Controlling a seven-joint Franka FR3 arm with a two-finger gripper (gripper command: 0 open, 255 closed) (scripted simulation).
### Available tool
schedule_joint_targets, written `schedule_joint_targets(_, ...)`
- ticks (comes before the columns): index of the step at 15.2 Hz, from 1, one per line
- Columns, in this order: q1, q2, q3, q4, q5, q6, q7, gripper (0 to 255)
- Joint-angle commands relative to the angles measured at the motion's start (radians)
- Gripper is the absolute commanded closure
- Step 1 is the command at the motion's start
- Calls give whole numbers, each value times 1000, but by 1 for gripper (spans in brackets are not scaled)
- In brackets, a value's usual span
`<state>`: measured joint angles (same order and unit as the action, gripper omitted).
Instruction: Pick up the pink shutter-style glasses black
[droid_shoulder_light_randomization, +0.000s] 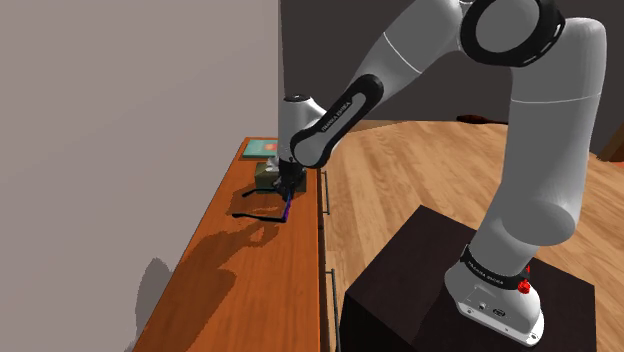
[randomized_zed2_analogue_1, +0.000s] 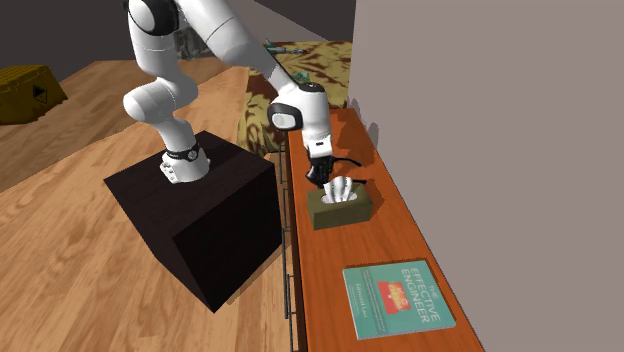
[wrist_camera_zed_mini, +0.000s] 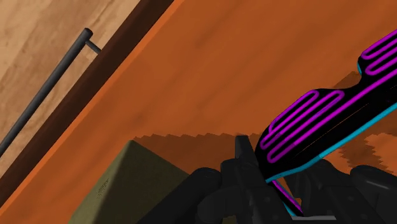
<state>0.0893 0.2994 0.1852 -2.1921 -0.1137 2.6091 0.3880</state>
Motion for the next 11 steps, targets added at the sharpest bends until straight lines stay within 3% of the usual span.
schedule_joint_targets(1,-2,-22,5,4,9,-26,-5,255)
schedule_joint_targets(11,-11,-102,18,23,41,-123,-28,255)
